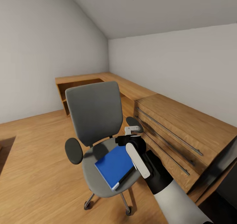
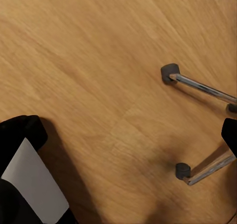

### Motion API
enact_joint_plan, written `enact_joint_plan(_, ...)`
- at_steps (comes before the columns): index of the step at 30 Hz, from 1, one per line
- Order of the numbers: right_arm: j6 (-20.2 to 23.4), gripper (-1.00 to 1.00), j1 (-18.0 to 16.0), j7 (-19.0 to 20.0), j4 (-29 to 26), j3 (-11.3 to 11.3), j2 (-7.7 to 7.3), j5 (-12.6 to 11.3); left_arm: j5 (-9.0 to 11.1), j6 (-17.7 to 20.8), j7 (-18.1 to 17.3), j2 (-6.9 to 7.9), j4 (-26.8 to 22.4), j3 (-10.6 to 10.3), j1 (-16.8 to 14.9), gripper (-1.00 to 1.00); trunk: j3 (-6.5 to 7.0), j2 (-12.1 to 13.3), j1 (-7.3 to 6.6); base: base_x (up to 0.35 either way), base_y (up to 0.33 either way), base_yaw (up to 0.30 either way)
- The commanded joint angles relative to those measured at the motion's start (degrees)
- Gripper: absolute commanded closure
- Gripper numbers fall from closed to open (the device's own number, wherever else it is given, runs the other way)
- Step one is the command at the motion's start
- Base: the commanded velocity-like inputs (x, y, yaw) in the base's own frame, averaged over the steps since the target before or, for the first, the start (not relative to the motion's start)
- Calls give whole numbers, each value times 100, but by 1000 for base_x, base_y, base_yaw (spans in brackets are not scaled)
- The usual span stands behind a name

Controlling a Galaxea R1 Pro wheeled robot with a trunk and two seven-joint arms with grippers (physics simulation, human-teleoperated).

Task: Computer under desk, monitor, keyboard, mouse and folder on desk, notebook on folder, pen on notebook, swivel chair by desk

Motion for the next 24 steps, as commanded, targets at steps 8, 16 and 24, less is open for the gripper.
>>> enact_joint_plan(8, 13, -100, -6, -64, 8, 3, 3, -57, 54, 3, 44, 16, -4, 10, -5, -100, -72, -325, 176, 0, 0, -47)
enact_joint_plan(16, 9, -100, -11, -76, 131, -2, 19, -59, 62, 3, 44, 18, -3, 8, -2, -100, -140, -645, 352, 0, 0, -62)
enact_joint_plan(24, -9, -100, -69, -181, 494, -17, 23, -68, 67, 3, 40, 18, -3, 2, -4, -100, -208, -966, 528, 0, 0, -61)
